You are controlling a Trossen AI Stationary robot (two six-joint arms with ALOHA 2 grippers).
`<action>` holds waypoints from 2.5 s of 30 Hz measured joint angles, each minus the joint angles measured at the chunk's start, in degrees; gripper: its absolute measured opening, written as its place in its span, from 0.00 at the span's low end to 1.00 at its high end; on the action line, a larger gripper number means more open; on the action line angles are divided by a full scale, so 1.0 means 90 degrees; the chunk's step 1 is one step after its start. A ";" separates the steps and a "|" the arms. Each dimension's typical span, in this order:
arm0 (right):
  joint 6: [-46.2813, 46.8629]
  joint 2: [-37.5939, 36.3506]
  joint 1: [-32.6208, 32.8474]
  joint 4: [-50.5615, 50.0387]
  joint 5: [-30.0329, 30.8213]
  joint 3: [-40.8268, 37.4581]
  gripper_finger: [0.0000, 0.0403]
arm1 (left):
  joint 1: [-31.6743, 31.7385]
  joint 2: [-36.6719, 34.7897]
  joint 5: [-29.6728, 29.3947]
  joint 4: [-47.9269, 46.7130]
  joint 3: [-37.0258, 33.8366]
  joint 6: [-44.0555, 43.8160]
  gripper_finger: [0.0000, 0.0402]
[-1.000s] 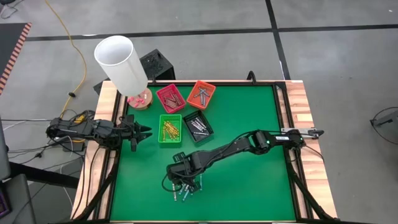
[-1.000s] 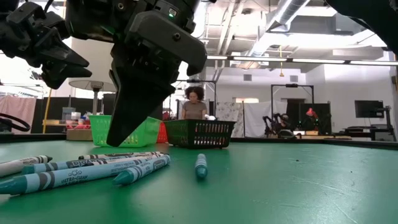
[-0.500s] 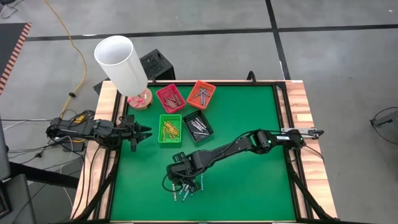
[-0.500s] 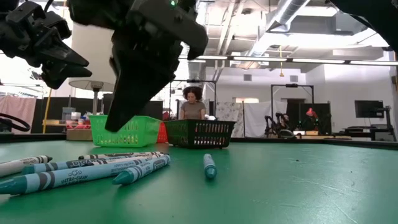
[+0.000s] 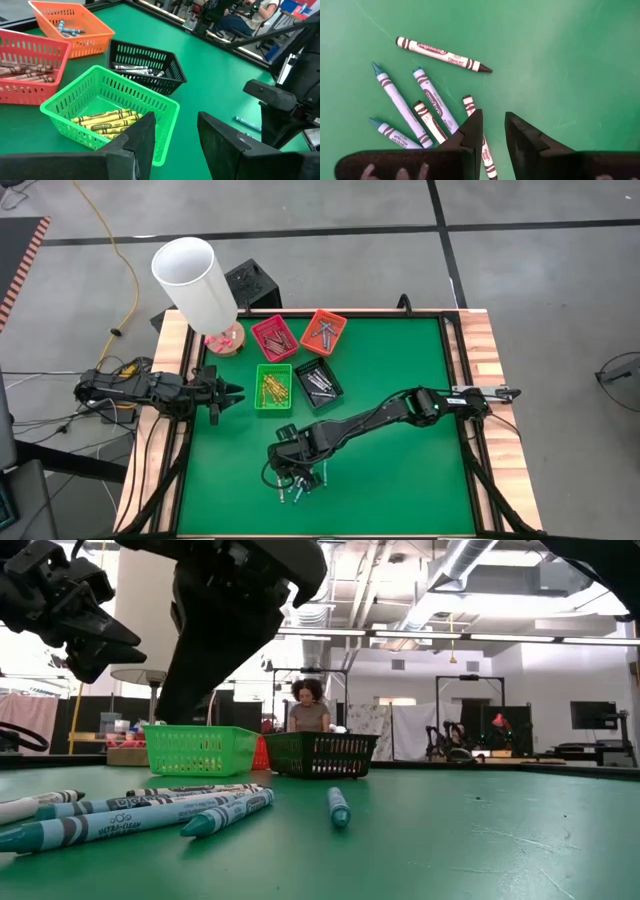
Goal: Sort crayons
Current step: Put the black crayon into the black bin
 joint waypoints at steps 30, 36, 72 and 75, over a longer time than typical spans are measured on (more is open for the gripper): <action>-0.0175 0.0031 0.0029 0.0629 -0.0007 -0.0746 0.24 | -0.0002 0.0000 -0.0010 0.0000 0.0000 0.0089 0.34; -0.0195 0.0027 0.0027 0.0671 -0.0027 -0.0833 0.24 | -0.0002 0.0000 -0.0012 -0.0002 0.0000 0.0107 0.34; -0.0121 0.0097 0.0143 0.1176 -0.0100 -0.1197 0.24 | 0.0000 -0.0002 -0.0022 -0.0011 0.0002 0.0063 0.34; -0.0016 0.0075 0.0143 0.1400 -0.0131 -0.1391 0.24 | -0.0002 -0.0002 -0.0024 -0.0060 0.0000 0.0063 0.34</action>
